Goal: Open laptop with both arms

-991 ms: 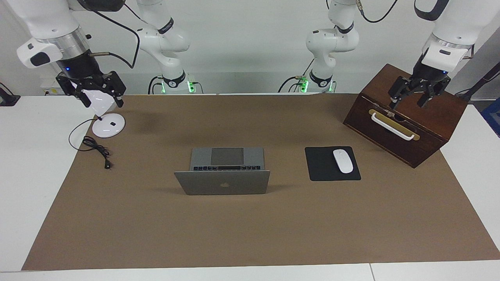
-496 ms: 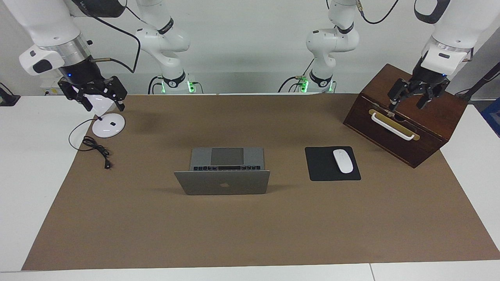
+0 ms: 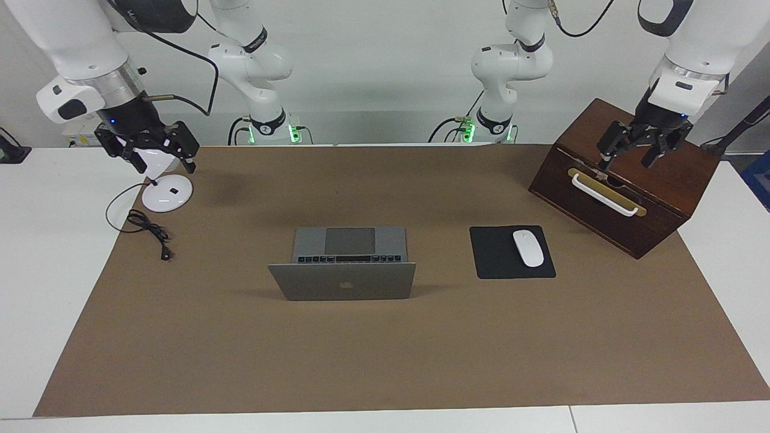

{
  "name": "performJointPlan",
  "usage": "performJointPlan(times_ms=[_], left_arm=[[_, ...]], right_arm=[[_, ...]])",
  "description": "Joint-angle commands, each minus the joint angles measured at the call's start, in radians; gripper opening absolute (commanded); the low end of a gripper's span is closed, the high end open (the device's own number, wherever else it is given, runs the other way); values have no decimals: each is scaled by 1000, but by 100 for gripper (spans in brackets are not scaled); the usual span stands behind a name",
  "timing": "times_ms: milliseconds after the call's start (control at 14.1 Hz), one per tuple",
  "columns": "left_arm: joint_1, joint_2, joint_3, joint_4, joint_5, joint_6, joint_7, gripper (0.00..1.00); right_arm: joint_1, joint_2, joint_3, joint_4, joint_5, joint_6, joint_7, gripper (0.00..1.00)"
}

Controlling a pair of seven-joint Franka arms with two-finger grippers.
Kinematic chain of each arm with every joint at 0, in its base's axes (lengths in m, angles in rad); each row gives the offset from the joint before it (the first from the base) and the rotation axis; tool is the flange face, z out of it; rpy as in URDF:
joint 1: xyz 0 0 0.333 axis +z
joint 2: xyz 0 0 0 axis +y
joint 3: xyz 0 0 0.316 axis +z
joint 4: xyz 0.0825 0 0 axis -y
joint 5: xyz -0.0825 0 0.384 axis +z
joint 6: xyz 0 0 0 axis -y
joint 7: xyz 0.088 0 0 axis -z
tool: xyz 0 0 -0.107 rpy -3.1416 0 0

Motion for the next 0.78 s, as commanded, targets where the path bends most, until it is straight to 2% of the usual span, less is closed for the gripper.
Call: performJointPlan(times_ms=[0,708], left_arm=[[8,17,-5,33,1,-28,1,100],[4,15,-5,33,35,-30,1,100]], right_arm=[[-5,-35,10,-50,-12,-6,11,100],[1,-51,8,-70,-10,-29,20,100]])
